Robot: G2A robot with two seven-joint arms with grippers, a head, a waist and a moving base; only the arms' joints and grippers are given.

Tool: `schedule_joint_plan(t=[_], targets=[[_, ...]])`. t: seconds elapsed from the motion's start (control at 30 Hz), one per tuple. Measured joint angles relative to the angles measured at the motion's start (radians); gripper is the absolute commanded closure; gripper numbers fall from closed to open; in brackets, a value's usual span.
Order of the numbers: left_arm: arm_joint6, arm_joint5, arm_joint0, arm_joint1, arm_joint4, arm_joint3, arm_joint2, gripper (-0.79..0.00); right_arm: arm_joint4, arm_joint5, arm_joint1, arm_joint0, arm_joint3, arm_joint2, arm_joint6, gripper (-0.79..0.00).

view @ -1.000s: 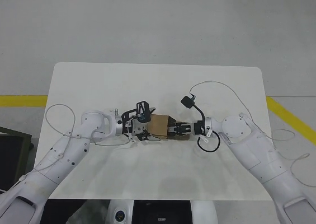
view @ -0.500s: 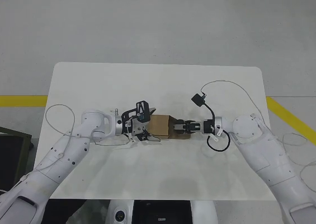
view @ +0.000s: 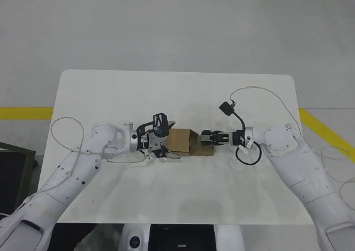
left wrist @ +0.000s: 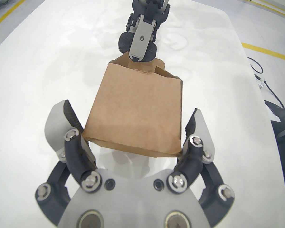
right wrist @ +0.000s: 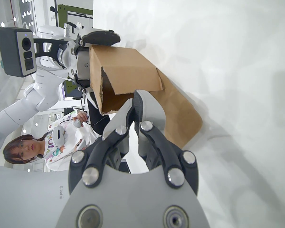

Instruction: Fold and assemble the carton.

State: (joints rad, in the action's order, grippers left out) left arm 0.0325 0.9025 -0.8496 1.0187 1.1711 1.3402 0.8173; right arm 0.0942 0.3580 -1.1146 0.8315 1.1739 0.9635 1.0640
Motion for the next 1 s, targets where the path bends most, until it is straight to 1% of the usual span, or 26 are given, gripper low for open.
schedule_joint_plan(t=[0.17,0.37,0.67,1.0], targets=[[0.002,0.004,-0.002,0.003,0.003,-0.003,0.005,-0.785,0.018,0.025,-0.018,-0.041,-0.043,-0.042,0.024,0.0],[0.005,0.009,-0.004,0.006,0.008,-0.004,0.011,-0.785,0.037,0.024,-0.027,-0.051,-0.053,-0.064,0.049,0.0],[0.009,0.012,-0.008,0.01,0.015,-0.004,0.018,-0.785,0.056,0.034,-0.044,-0.045,-0.051,-0.096,0.012,0.0],[0.012,0.016,-0.013,0.014,0.026,-0.002,0.027,-0.785,0.07,0.055,-0.069,-0.057,-0.082,-0.14,-0.022,0.0]])
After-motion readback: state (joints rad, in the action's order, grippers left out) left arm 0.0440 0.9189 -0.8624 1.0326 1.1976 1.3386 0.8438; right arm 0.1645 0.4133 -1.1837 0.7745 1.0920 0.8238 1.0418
